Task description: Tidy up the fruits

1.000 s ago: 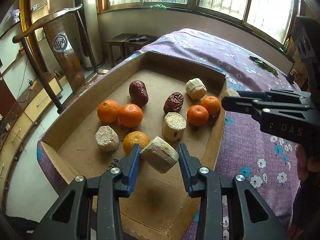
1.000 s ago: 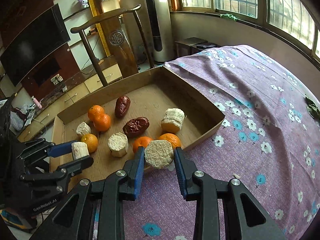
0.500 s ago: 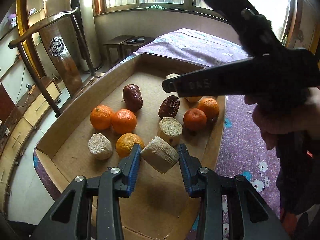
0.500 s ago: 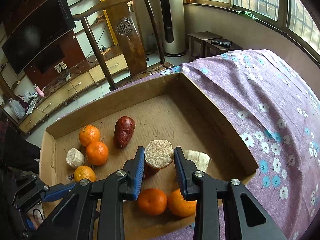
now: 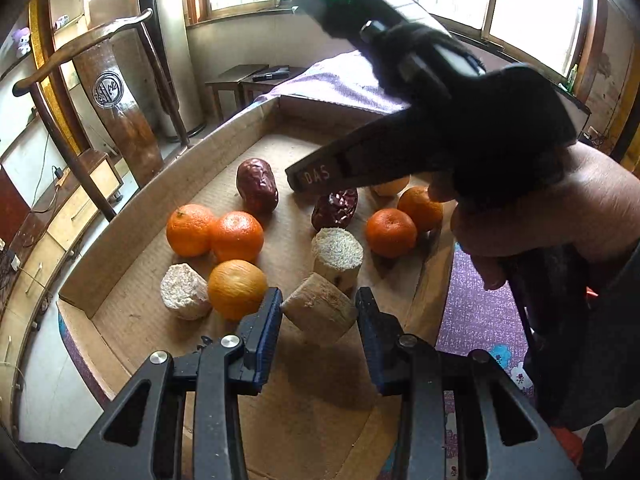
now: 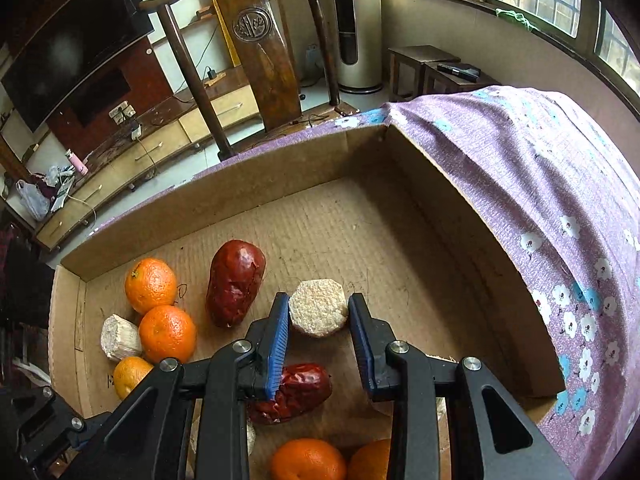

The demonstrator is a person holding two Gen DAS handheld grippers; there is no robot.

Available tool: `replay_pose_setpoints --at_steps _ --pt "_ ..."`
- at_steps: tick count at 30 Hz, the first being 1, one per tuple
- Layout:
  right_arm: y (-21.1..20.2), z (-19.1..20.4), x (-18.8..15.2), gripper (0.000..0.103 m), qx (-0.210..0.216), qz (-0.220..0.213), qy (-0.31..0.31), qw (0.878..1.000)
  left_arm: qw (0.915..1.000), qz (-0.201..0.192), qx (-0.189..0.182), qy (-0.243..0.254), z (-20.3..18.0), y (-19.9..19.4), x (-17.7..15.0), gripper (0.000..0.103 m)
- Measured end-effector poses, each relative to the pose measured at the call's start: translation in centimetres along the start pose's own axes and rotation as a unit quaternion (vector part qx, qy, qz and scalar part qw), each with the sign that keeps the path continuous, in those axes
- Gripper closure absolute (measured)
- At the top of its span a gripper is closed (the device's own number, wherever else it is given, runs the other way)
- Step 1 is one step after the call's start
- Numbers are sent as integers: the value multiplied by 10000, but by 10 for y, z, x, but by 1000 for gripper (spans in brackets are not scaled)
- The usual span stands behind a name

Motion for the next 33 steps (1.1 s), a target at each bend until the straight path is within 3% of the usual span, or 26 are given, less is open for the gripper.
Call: replay_pose_setpoints --at_steps 11,19,24,26,28,33 --pt "-35 6 -1 63 1 -402 94 9991 9999 30 94 -46 4 3 1 65" --pt "-93 0 -36 53 -283 -929 279 9949 9987 -377 299 -161 8 -17 10 27" --pt "-138 -4 -68 45 -530 -1332 530 9882 9964 -671 471 -201 8 -30 16 23" --pt "-153 -5 -82 31 -663 -1561 694 9831 9956 -775 455 -254 5 -37 15 19" --pt "-163 -4 -95 26 -740 -1707 805 9792 9944 -895 465 -329 6 -42 20 16" --pt "-165 6 -121 23 -737 -1608 837 9807 9922 -1062 467 -447 3 -55 23 11"
Point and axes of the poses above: each gripper's, at about its wrist camera, not at the fingertips, and y roughly the way its jaws point, z to its left, x to its top, the point moved 10 cm from there along y, roughly the way its jaws point, and after that the axes turned 11 degrees about x, right-handed, at the moved point
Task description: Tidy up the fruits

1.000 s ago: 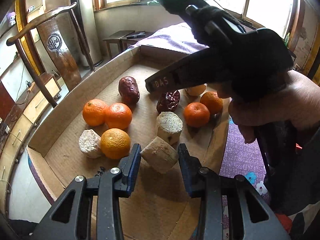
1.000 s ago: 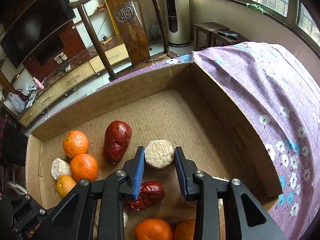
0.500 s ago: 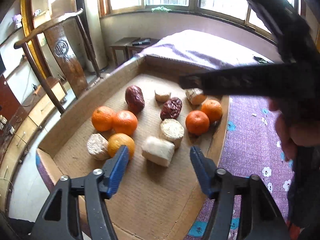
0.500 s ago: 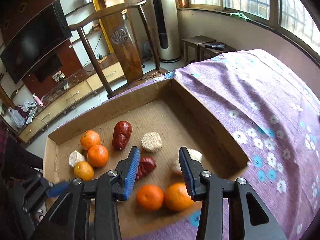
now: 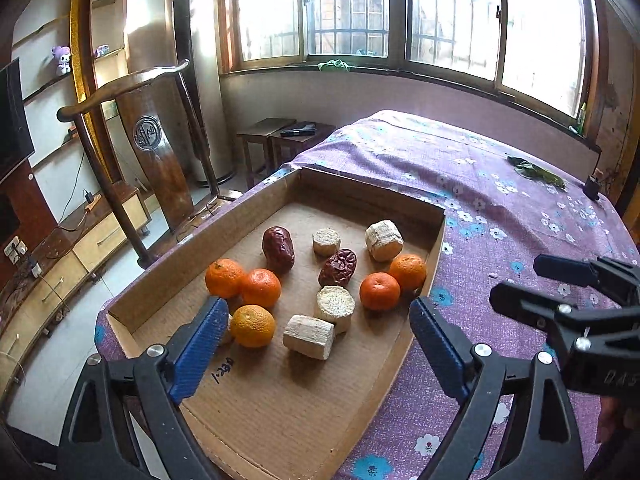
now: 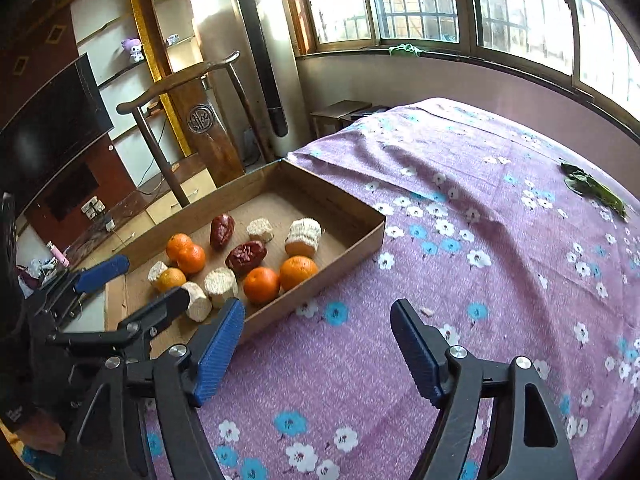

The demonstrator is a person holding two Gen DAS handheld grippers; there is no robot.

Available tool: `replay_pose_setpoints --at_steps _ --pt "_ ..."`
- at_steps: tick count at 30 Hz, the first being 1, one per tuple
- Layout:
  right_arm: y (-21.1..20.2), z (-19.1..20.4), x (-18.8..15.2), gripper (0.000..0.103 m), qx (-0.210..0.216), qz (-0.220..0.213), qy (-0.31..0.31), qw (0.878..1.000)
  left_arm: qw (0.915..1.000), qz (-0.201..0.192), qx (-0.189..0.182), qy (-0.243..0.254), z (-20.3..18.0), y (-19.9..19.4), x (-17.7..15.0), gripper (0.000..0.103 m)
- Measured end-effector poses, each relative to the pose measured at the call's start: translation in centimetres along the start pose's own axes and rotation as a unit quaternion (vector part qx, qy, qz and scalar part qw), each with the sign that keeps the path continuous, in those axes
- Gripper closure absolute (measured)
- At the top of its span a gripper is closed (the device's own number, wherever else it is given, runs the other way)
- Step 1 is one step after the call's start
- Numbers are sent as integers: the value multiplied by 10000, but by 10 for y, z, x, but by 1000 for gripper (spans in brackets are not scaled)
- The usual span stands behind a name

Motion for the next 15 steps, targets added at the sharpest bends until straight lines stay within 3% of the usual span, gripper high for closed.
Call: replay_pose_setpoints --at_steps 15 --pt "-18 3 -23 15 0 14 -33 10000 9998 -184 69 -22 -5 -21 3 10"
Point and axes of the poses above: each gripper's, at about its wrist camera, not at the fingertips, and y roughly the way its jaws point, z to its left, x to its top, the point moved 10 cm from there along y, roughly the way its jaws point, and after that the axes turned 11 degrees about x, right-handed, at the moved point
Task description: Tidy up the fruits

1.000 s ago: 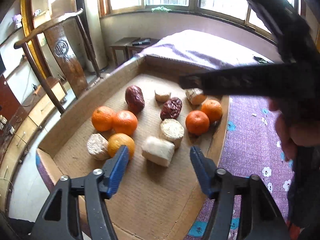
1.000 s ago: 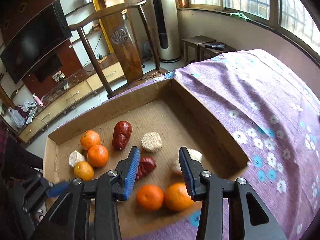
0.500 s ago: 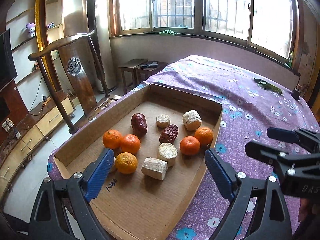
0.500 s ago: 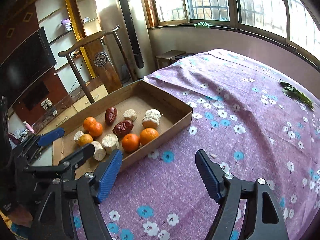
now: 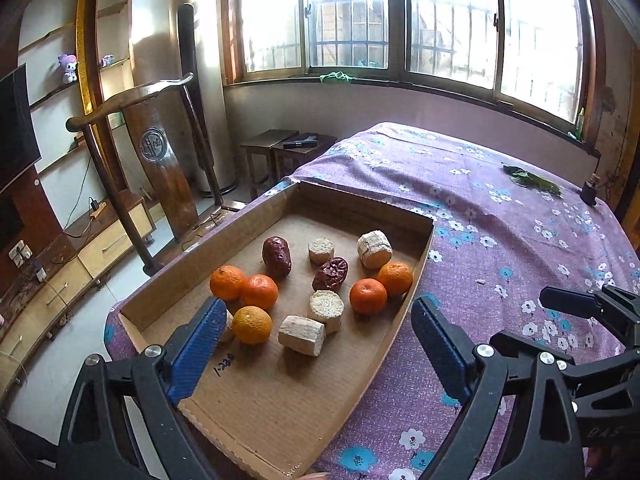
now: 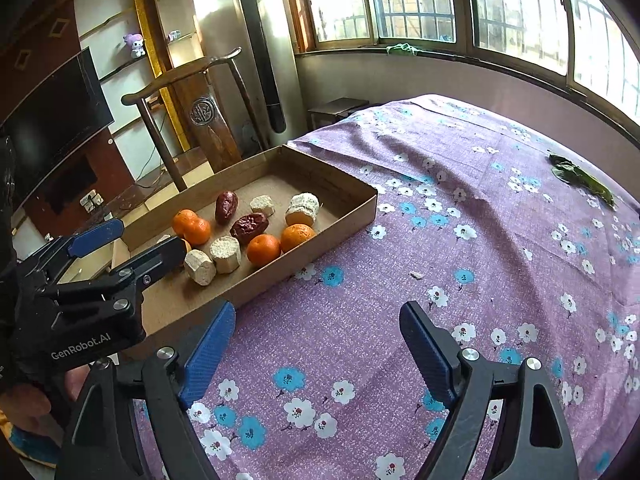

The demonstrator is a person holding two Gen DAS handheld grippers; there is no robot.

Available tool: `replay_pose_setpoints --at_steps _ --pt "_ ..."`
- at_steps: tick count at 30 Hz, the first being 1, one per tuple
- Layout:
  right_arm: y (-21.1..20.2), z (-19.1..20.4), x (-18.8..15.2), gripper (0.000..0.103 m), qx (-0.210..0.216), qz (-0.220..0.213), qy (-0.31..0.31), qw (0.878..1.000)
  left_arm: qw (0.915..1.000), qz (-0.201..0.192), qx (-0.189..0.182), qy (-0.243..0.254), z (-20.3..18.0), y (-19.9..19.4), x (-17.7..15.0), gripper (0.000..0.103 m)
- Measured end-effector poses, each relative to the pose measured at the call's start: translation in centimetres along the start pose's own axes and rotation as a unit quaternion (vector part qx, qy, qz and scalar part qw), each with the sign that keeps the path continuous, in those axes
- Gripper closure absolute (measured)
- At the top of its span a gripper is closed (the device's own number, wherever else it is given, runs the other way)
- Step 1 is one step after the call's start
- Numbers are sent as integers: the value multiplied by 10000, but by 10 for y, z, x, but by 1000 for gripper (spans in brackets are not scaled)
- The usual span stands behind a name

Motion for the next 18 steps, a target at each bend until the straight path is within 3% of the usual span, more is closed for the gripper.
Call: replay_pose_setpoints --at_steps 18 --pt "12 8 1 15 8 122 -120 9999 9999 28 100 -57 3 3 -1 10"
Point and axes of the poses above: each gripper's, at about its wrist camera, not at the fingertips, and y roughly the way its jaws point, z to its left, x to its top, the point moved 10 cm from there along y, roughly the way its jaws point, and after that the axes turned 11 degrees about x, right-handed, at the moved point
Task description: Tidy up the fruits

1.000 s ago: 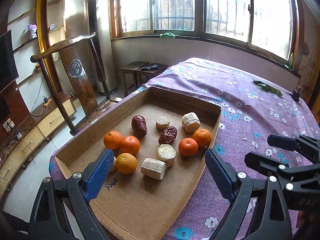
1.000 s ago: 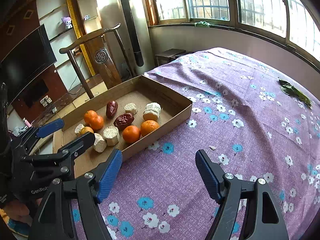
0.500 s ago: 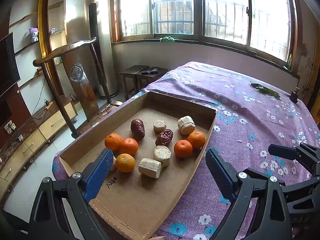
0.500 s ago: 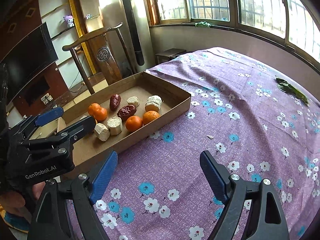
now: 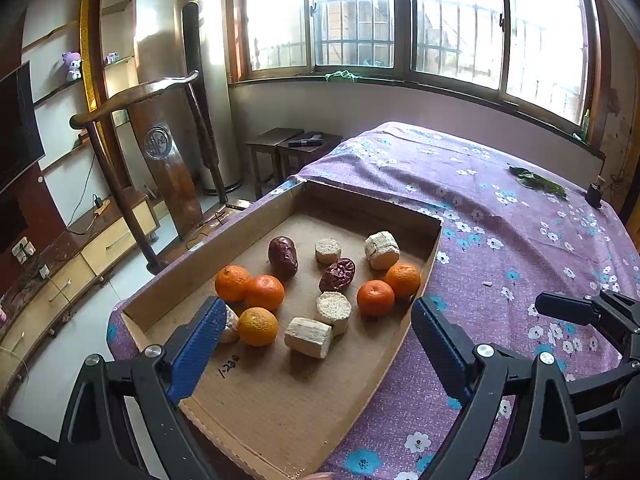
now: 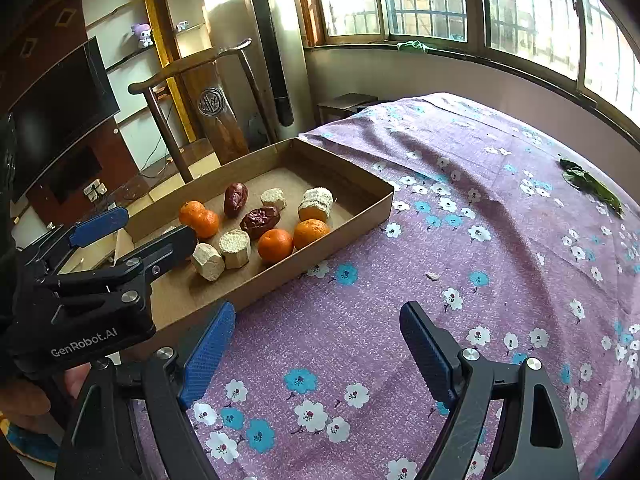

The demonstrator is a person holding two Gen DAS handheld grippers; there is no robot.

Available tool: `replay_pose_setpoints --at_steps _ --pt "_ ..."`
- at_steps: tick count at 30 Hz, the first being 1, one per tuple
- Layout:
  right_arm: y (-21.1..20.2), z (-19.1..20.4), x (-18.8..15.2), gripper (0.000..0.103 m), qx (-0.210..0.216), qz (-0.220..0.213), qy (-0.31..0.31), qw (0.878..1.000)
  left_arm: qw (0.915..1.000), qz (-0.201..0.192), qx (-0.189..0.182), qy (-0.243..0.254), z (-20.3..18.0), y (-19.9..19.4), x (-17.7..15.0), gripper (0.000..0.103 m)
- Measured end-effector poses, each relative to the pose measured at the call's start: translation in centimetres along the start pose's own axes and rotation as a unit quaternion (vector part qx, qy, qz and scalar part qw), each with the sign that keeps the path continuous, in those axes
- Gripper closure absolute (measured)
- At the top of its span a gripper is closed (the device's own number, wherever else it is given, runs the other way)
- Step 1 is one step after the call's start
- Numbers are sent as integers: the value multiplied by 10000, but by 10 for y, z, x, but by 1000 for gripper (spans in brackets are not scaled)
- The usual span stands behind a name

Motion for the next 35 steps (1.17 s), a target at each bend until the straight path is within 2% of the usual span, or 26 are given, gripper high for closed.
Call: replay_pose_setpoints --at_steps 29,33,35 --pt "7 -1 -7 14 -49 157 -22 9999 9998 -71 141 71 2 5 0 10" --pt "-9 -18 -10 14 -231 40 146 9996 9995 -209 56 220 -12 -2 4 10" --pt "-23 -33 -15 14 -422 -52 307 9986 9994 -140 -158 261 -27 -5 6 10"
Point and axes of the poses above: each gripper's, at about its wrist camera, not at the fingertips, and y roughly the way its jaws point, z to its left, x to its top, the point moved 10 cm from there along y, roughly the way its jaws point, and after that the axes turned 11 degrees about x, right-handed, at the moved point
